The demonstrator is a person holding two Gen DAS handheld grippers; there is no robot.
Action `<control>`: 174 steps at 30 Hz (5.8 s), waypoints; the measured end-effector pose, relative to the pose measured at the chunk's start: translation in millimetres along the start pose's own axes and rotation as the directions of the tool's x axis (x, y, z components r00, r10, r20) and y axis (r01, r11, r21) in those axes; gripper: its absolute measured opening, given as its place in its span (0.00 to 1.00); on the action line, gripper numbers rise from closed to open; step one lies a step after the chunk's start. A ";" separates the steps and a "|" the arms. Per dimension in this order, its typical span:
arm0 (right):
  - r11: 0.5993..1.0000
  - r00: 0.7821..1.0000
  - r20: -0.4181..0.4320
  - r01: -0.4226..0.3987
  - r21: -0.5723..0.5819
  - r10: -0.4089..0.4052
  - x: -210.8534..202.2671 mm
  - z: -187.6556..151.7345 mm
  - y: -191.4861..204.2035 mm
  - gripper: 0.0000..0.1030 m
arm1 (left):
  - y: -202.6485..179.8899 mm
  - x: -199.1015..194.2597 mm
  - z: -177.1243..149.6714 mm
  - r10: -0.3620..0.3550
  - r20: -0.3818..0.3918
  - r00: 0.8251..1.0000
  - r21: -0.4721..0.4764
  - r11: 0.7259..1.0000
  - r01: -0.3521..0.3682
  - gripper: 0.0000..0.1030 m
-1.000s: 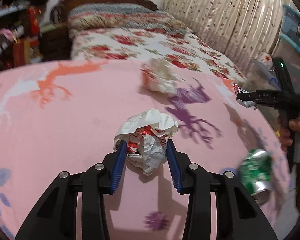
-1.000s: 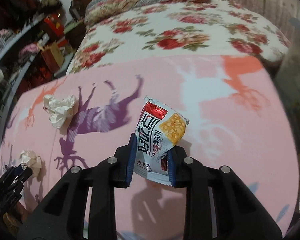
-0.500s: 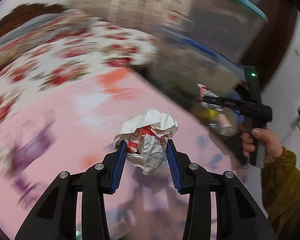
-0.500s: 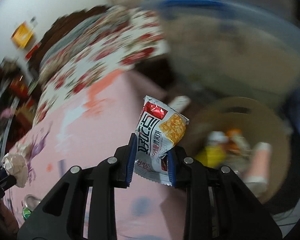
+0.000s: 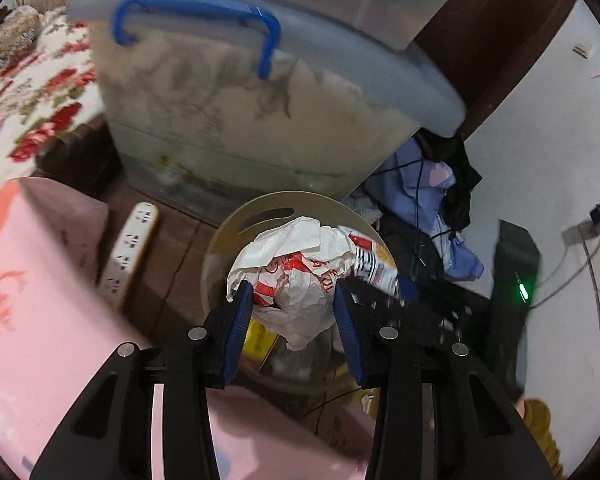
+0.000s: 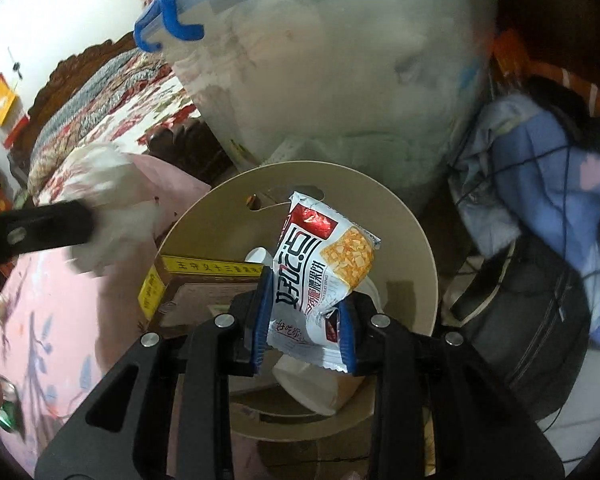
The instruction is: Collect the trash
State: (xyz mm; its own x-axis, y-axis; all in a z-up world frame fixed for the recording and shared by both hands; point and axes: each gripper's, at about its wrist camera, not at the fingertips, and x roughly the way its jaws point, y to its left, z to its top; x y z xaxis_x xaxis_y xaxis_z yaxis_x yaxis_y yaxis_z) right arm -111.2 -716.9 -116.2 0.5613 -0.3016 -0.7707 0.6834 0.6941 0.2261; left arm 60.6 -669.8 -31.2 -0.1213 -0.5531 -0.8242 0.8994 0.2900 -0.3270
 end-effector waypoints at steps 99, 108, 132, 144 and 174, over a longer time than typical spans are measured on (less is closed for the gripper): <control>0.889 0.874 -0.193 -0.458 -0.022 0.446 -91.8 -226.5 347.6 0.50 | 228.0 -309.4 -413.6 0.278 0.196 0.940 -0.449 0.878 -0.166 0.68; 0.877 0.872 -0.243 -0.462 -0.128 0.424 -72.4 -237.6 376.0 0.21 | 243.9 -276.8 -403.4 0.004 0.194 0.981 -0.468 0.879 0.089 0.60; 0.697 0.876 -0.256 -0.481 -0.533 0.408 -11.7 -157.2 613.7 0.77 | 345.6 -355.8 -532.5 0.162 0.488 0.858 -0.732 0.612 0.301 0.16; 0.702 0.923 -0.274 -0.384 -0.599 0.271 43.4 -163.9 652.6 0.44 | 343.6 -361.4 -537.9 0.161 0.493 0.855 -0.724 0.621 0.301 0.16; 0.942 0.970 0.008 -0.235 -0.238 0.244 -91.5 -202.9 283.3 0.44 | 212.1 -263.9 -375.6 -0.072 0.310 0.948 -0.525 0.819 0.233 0.12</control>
State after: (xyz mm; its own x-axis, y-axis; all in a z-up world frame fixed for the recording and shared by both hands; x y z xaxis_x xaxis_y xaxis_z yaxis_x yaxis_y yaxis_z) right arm -63.6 -360.0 -102.4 0.7144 -0.1283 -0.6878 0.4011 0.8806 0.2524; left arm 125.7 -168.9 -56.6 -0.0498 -0.7871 -0.6148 0.4877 0.5181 -0.7027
